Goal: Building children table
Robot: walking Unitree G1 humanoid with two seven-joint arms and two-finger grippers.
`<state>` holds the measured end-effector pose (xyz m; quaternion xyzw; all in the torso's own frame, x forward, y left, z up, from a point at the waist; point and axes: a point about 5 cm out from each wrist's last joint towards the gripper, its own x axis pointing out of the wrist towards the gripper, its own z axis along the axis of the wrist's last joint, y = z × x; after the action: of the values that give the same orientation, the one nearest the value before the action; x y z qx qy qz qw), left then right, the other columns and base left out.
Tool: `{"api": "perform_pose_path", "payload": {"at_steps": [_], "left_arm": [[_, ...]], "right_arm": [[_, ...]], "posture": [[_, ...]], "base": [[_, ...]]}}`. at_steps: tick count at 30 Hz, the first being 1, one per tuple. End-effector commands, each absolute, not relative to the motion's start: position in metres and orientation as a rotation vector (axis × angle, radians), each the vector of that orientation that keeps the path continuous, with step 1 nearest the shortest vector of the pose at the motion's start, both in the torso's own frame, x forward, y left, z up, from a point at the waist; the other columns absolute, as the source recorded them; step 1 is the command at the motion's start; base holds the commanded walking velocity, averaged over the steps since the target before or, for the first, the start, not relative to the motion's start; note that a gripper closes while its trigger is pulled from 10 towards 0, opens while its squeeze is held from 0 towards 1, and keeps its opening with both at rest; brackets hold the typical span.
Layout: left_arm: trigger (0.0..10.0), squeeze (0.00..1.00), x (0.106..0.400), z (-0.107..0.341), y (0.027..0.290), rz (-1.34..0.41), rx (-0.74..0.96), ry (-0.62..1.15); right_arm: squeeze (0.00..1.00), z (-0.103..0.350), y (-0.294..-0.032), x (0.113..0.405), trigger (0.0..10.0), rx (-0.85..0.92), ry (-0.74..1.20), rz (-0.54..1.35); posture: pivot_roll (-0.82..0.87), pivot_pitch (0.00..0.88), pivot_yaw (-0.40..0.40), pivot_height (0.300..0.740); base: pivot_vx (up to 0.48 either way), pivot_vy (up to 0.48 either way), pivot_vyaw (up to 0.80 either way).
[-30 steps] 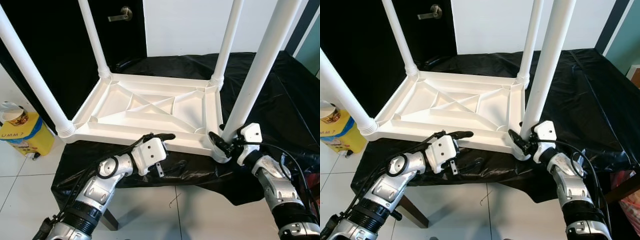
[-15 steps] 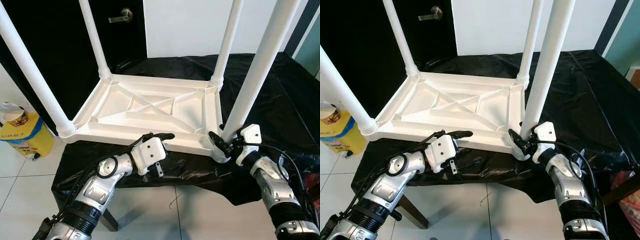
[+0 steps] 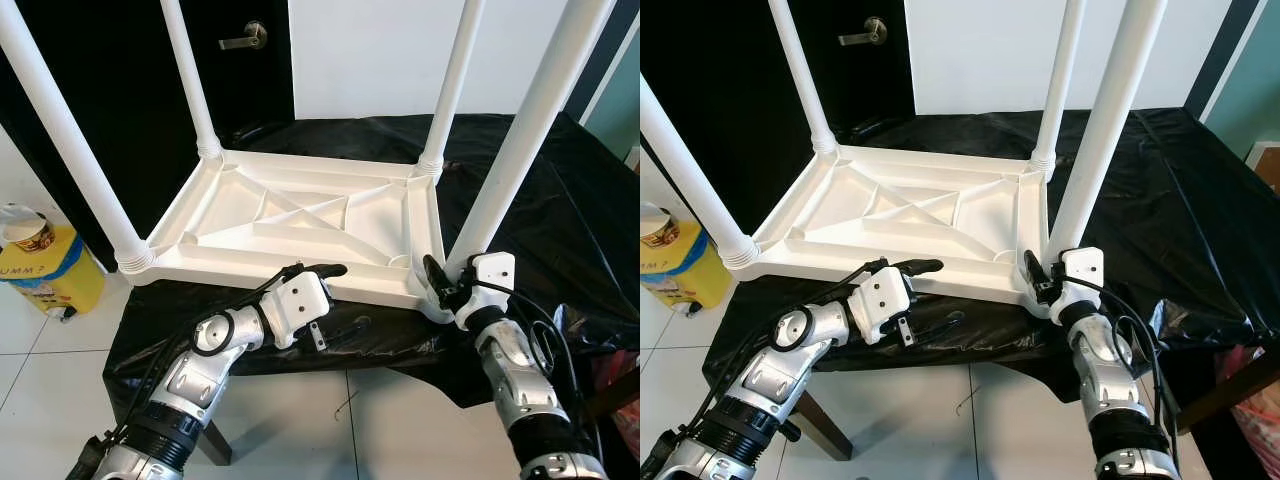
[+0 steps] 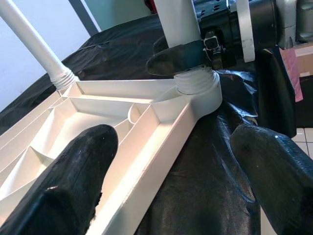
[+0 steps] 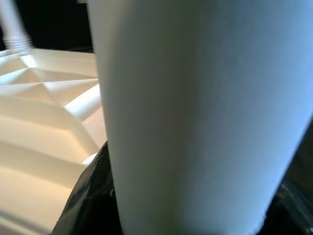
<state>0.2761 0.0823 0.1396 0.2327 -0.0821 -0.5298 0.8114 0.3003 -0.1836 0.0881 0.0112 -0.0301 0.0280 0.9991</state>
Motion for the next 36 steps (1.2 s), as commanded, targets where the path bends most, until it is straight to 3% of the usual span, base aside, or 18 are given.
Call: {"api": "perform_pose_path", "payload": {"at_steps": [1, 6, 9, 25, 26, 36], "left_arm": [[10.0, 0.0, 0.279, 0.14, 0.085, -1.087, 0.498, -0.173], [10.0, 0.0, 0.277, 0.138, 0.083, -1.088, 0.49, -0.171], [10.0, 0.0, 0.276, 0.138, 0.083, -1.095, 0.488, -0.169], [10.0, 0.0, 0.277, 0.141, 0.081, -1.127, 0.502, -0.196], [10.0, 0.0, 0.277, 0.142, 0.08, -1.128, 0.506, -0.206], [10.0, 0.0, 0.275, 0.143, 0.075, -1.147, 0.489, -0.22]], "right_arm": [[0.0, 0.056, -0.191, 0.285, 10.0, 0.079, 0.105, -0.12], [0.0, 0.057, -0.173, 0.283, 10.0, 0.146, 0.098, -0.224], [0.0, 0.061, -0.164, 0.285, 10.0, 0.144, 0.078, -0.195], [0.0, 0.072, -0.158, 0.28, 10.0, 0.154, 0.031, -0.17], [1.0, 0.073, -0.158, 0.28, 10.0, 0.146, 0.023, -0.16], [1.0, 0.084, -0.163, 0.279, 10.0, 0.102, -0.035, -0.027]], "posture": [[-0.07, 0.0, -0.015, 0.74], [-0.07, 0.0, -0.01, 0.74], [-0.07, 0.0, -0.007, 0.74], [-0.09, 0.0, 0.016, 0.74], [-0.09, 0.0, 0.018, 0.74], [-0.1, 0.0, 0.029, 0.74]], "base": [[0.0, 0.0, 0.0], [0.0, 0.0, 0.0], [0.0, 0.0, 0.0], [0.0, 0.0, 0.0], [0.0, 0.0, 0.0], [0.0, 0.0, 0.0]]}}
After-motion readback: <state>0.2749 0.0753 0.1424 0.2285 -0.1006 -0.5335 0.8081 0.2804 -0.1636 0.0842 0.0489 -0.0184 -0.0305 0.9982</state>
